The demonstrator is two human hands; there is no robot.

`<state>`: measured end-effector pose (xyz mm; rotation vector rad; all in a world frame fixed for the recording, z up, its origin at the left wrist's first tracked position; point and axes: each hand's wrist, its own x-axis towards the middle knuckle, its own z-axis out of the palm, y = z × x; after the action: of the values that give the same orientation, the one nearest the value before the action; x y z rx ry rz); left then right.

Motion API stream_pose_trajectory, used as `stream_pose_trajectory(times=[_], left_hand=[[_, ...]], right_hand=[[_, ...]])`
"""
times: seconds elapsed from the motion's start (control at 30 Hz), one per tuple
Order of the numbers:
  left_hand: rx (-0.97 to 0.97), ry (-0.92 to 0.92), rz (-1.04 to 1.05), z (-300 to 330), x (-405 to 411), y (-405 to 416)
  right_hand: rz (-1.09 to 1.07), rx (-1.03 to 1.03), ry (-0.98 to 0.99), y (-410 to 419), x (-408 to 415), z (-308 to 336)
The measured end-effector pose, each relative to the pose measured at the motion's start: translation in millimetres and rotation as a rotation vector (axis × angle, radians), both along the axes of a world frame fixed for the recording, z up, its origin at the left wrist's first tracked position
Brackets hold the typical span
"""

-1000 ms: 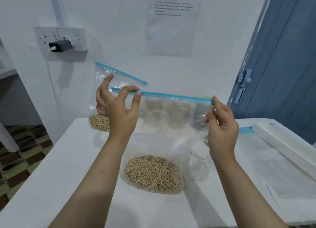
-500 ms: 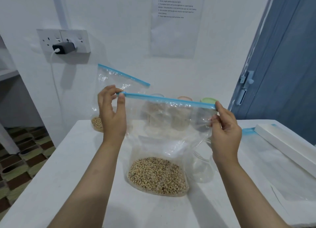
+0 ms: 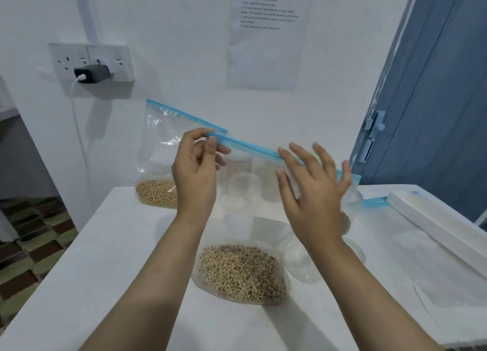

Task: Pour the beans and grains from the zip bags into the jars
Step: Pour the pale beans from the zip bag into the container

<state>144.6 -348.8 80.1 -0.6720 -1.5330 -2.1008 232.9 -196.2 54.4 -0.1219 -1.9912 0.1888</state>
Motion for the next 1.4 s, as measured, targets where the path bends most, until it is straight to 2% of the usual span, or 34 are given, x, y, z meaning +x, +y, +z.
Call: stream_pose_trajectory(times=[0.1, 0.23, 0.33, 0.43, 0.53, 0.67, 0.83, 1.0, 1.17, 1.4], left_hand=[[-0.047, 0.046, -0.073, 1.3, 11.9, 11.5], [-0.070, 0.056, -0.105, -3.8, 17.3, 17.2], [-0.115, 0.081, -0.075, -16.1, 17.9, 13.6], [-0.225, 0.112, 0.040, -46.6, 21.3, 8.5], [-0.310, 0.057, 0.096, -92.5, 23.8, 3.2], [-0.382, -0.124, 0.098, -131.7, 21.0, -2.7], [-0.232, -0.207, 0.056, -113.8, 6.3, -6.2], [-0.108, -0.136, 0.070, -84.7, -9.0, -5.7], [-0.108, -0.016, 0.122, -54.9, -25.9, -17.8], [-0.262, 0.042, 0.160, -33.6, -47.1, -53.1]], right_hand=[[0.097, 0.050, -0.007, -12.7, -6.0, 11.5], [0.257, 0.004, -0.020, -16.7, -16.5, 25.0], [0.350, -0.063, -0.011, -12.1, -21.9, 25.2], [0.342, -0.112, 0.025, -5.2, -23.2, 22.6], [0.319, -0.155, 0.036, 3.0, -24.3, 23.4], [0.307, -0.181, 0.028, 7.3, -25.4, 23.2], [0.311, -0.181, 0.062, 5.4, -25.5, 35.6], [0.341, -0.189, 0.148, 1.4, -24.3, 62.5], [0.378, -0.206, 0.228, -6.9, -24.9, 77.1], [0.433, -0.399, 0.245, -21.3, -29.3, 63.0]])
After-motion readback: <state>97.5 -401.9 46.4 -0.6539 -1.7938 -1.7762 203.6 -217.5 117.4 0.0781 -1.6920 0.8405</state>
